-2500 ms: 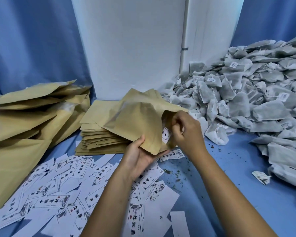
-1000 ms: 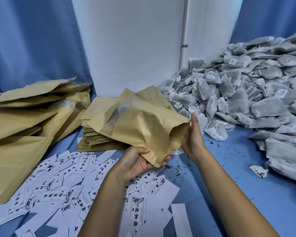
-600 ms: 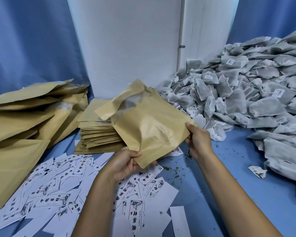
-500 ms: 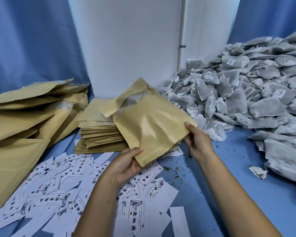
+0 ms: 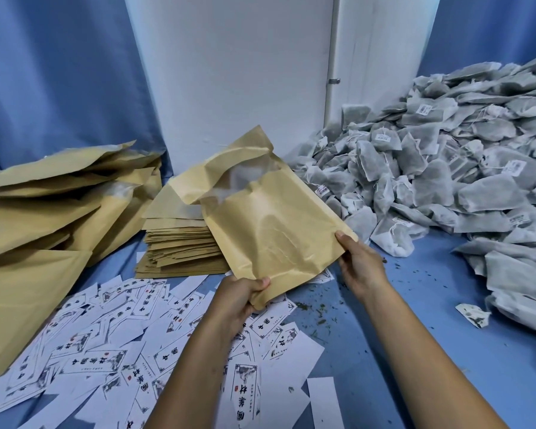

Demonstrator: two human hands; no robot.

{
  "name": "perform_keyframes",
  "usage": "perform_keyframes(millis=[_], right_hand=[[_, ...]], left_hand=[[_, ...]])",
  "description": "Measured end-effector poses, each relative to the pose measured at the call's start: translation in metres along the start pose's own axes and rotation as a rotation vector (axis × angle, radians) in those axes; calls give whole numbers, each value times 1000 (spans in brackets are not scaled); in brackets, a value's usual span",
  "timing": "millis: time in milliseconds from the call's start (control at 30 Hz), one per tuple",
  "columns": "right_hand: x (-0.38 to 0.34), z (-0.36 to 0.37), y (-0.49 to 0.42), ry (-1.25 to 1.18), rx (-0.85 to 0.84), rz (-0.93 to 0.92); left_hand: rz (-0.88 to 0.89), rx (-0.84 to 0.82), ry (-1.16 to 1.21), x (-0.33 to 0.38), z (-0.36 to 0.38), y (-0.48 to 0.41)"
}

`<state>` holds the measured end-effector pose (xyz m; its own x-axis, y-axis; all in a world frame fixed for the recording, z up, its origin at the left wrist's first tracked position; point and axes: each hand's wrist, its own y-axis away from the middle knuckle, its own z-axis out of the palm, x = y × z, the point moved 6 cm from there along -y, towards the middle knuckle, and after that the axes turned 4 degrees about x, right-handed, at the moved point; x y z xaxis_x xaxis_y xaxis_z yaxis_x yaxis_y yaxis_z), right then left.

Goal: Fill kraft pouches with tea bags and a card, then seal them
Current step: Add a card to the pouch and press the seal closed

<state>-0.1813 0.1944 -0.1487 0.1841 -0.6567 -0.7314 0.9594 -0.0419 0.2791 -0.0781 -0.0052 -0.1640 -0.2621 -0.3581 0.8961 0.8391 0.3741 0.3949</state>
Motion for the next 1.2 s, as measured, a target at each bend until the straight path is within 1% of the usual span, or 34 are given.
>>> perform_keyframes(millis=[67, 167, 233, 267, 333, 400, 467, 567, 633, 700, 767, 867, 933, 1067, 1133, 1200], right_hand=[[1, 0, -1, 2, 24, -31], [1, -6, -3, 39, 114, -90], [0, -8, -3, 57, 131, -102], [-1, -7, -3, 50, 113, -100], [-1, -1, 1, 53, 25, -73], [2, 5, 4, 157, -55, -60], [3, 4, 4, 268, -29, -100], [2, 1, 4, 287, 22, -124], [4, 2, 5, 271, -4, -88], [7, 6, 8, 244, -71, -38], [8, 9, 10, 287, -111, -36], [5, 7, 9, 366, -69, -103], [6, 6, 7, 332, -47, -111], [15, 13, 7, 280, -141, -26], [16, 13, 8, 304, -154, -35], [13, 12, 8, 317, -129, -75]], left_hand=[[-1, 17, -26, 0, -1, -1], [11, 0, -43, 0, 0, -3], [22, -2, -50, 0, 0, -3], [31, 3, -53, 1, -1, -3], [43, 21, -49, 2, -5, -4], [44, 37, -47, 3, -8, -4], [44, 40, -55, 3, -9, -4], [49, 35, -60, 2, -9, -4], [50, 41, -63, 2, -9, -5], [40, 45, -52, 2, -9, -4], [34, 43, -42, 2, -9, -4], [43, 37, -33, 3, -9, -3], [55, 30, -18, 3, -8, -3], [57, 17, -6, 4, -5, -3], [58, 15, -7, 4, -5, -2], [67, 16, -17, 4, -5, -2]])
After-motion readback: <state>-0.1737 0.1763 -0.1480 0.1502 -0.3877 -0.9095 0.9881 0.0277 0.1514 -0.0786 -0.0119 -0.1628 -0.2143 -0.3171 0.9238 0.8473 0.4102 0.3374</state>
